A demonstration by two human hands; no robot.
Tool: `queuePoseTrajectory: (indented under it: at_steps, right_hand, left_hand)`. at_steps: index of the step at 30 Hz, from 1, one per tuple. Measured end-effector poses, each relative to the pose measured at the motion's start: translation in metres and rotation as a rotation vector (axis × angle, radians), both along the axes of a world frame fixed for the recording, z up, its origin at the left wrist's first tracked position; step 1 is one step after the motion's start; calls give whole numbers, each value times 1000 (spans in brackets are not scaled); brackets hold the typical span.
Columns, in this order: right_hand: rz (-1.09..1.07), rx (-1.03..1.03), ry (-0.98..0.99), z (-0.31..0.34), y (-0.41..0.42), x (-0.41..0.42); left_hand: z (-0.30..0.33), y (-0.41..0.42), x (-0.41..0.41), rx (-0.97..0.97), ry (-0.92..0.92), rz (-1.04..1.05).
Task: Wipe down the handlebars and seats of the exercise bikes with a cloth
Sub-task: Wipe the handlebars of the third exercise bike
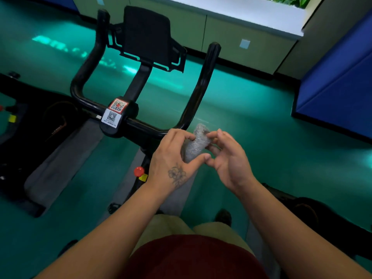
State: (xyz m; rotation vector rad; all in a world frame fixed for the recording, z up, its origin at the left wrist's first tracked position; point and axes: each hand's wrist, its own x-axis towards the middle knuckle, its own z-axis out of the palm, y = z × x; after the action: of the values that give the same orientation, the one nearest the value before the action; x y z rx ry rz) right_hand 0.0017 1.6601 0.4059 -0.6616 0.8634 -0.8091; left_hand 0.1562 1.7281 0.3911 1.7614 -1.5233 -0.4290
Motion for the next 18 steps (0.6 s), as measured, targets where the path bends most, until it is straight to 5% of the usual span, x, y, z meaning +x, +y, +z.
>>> queuePoseTrajectory:
  at_steps: [10,18]
  right_hand:
    - [401,-66,18,-10,-66,-66]
    - [618,-200,120,-6,-104,-70]
  left_hand:
    - [-30,-26,-75,-13,29,395]
    - [-30,-17,-106,-93,335,638]
